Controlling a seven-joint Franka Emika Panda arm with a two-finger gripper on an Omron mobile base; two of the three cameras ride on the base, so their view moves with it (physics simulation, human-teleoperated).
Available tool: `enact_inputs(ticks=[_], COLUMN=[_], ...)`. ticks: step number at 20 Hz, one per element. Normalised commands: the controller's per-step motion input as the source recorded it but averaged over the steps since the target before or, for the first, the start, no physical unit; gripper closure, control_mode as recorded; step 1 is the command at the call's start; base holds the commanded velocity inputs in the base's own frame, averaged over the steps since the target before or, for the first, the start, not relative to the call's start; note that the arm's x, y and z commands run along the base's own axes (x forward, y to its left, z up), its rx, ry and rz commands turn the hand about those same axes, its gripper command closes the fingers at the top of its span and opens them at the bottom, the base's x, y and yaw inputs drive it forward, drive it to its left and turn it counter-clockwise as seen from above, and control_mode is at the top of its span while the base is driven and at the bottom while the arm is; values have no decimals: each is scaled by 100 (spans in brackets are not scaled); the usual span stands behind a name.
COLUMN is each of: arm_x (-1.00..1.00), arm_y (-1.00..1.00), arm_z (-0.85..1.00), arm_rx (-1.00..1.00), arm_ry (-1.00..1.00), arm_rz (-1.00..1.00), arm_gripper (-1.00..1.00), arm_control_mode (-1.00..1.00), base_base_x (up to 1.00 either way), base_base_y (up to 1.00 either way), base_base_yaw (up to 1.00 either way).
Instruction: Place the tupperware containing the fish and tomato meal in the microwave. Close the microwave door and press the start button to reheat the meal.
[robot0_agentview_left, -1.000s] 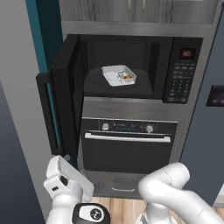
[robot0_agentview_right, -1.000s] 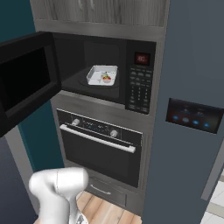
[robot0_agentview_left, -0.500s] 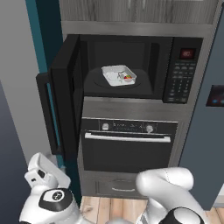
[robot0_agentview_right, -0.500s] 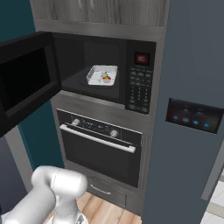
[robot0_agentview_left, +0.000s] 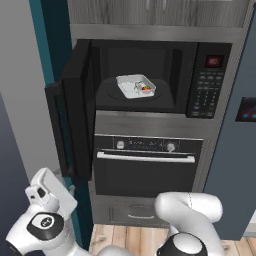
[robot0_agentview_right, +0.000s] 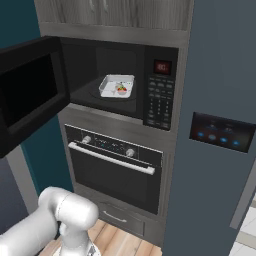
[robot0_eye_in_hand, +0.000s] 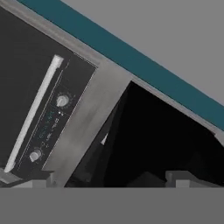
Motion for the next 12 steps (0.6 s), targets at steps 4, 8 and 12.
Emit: enact_inputs(ticks=[4,8,12], arm_x=[0,4,24], arm_y=[-94,-100,-100], arm_z=[27,39,30], arm_rx=[10,14,21], arm_ry=[-17,-18,-14], arm_rz=[-8,-1,0], arm_gripper=[-100,-100,-100], arm_control_mode=[-100,-100,-100], base_base_x=[0,0,0], base_base_y=[0,0,0], base_base_yaw=[0,0,0])
